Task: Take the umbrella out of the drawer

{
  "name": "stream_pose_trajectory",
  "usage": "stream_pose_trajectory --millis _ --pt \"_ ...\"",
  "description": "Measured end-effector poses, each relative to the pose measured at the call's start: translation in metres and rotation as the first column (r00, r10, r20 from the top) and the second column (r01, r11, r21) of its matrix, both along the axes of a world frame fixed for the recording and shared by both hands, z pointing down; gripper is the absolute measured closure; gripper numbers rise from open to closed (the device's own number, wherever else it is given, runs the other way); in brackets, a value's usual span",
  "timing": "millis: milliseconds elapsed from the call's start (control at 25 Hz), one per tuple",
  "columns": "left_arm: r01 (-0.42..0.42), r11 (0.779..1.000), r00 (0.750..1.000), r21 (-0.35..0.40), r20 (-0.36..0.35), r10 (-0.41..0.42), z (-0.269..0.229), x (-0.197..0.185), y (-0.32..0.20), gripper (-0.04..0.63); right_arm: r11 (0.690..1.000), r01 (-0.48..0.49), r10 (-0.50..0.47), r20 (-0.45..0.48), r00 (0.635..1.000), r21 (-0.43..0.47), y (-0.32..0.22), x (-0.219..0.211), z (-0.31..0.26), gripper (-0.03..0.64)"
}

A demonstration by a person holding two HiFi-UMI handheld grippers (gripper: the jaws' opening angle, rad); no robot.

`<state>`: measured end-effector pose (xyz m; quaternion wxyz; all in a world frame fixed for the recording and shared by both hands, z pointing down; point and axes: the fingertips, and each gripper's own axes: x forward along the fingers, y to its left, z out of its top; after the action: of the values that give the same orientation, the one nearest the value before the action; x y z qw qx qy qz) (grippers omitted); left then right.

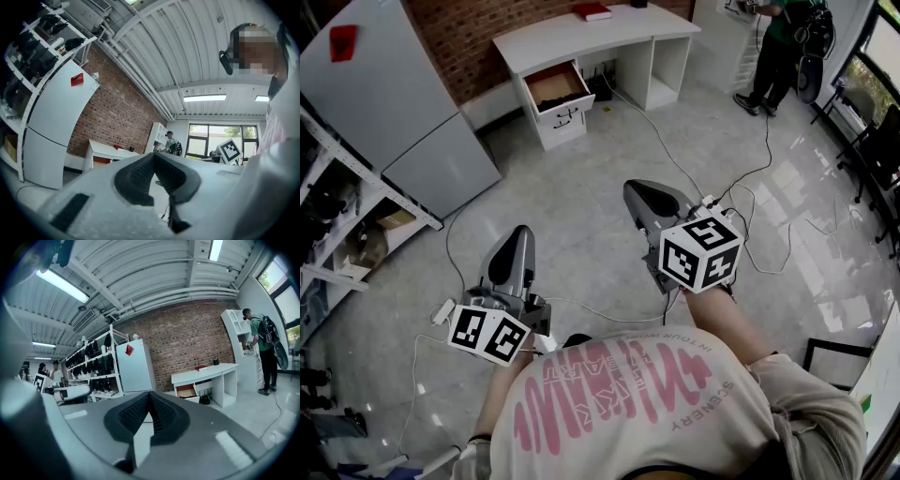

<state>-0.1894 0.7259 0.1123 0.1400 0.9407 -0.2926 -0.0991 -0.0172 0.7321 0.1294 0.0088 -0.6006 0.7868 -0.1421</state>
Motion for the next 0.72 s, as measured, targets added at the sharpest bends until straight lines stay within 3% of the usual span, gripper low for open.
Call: stream_pose_trajectory --millis 480,720 --pt "0.006 1.000 1.000 -0.022 -0.004 -0.006 0.008 -0.002 -0.004 0.591 0.999 -0.017 0.017 0.008 1.000 -0.028 -0.003 0.004 0.011 0.604" --pt "0.003 0.999 1.000 -0.043 -0.005 -0.003 0.016 0.001 -0.002 0.591 1.000 -0.021 0.022 0.070 0.997 -0.008 0.001 0.009 0.009 0.604"
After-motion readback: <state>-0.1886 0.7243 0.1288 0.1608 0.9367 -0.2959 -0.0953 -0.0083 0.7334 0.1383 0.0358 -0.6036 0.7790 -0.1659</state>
